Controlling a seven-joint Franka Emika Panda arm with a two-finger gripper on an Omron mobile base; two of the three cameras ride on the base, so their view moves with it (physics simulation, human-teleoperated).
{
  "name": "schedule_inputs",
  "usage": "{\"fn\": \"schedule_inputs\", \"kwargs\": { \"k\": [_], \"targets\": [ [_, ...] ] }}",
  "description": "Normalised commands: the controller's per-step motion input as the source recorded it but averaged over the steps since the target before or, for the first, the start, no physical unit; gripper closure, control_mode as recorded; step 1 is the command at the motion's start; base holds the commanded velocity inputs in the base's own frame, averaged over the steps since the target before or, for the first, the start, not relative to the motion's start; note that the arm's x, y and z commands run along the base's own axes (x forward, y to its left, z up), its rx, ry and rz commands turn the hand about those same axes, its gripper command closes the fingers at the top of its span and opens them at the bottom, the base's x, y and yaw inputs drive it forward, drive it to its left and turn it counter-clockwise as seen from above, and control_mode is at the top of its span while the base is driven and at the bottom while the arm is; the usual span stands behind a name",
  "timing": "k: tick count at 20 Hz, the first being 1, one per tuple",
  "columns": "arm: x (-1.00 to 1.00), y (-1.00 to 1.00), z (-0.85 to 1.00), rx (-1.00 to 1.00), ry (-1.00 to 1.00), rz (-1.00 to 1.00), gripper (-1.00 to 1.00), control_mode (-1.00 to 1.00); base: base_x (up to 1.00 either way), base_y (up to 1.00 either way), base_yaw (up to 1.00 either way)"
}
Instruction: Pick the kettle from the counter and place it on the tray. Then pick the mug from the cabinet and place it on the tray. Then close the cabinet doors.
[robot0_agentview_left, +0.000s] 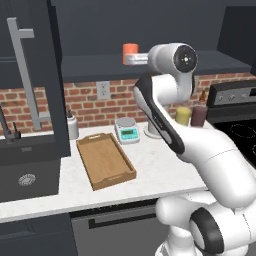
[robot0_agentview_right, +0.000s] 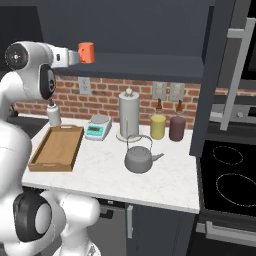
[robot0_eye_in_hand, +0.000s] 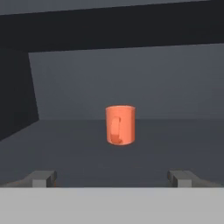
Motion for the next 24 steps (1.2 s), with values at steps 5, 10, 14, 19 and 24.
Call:
{"fn": "schedule_inputs", "kwargs": {
  "k": [5, 10, 14, 19, 24],
  "targets": [
    [0.23, 0.00, 0.01, -0.02, 0.08, -0.04, -1.00, -1.00, 0.00, 0.00, 0.00],
    [0.28, 0.02, 0.00, 0.00, 0.05, -0.01, -1.00, -1.00, 0.00, 0.00, 0.00],
    [0.30, 0.06, 0.00, 0.00, 0.03, 0.00, -1.00, -1.00, 0.00, 0.00, 0.00],
    [0.37, 0.02, -0.01, 0.00, 0.00, 0.00, -1.00, -1.00, 0.00, 0.00, 0.00],
    [0.29, 0.00, -0.30, -0.01, -0.10, 0.00, -1.00, -1.00, 0.00, 0.00, 0.00]
  ]
}}
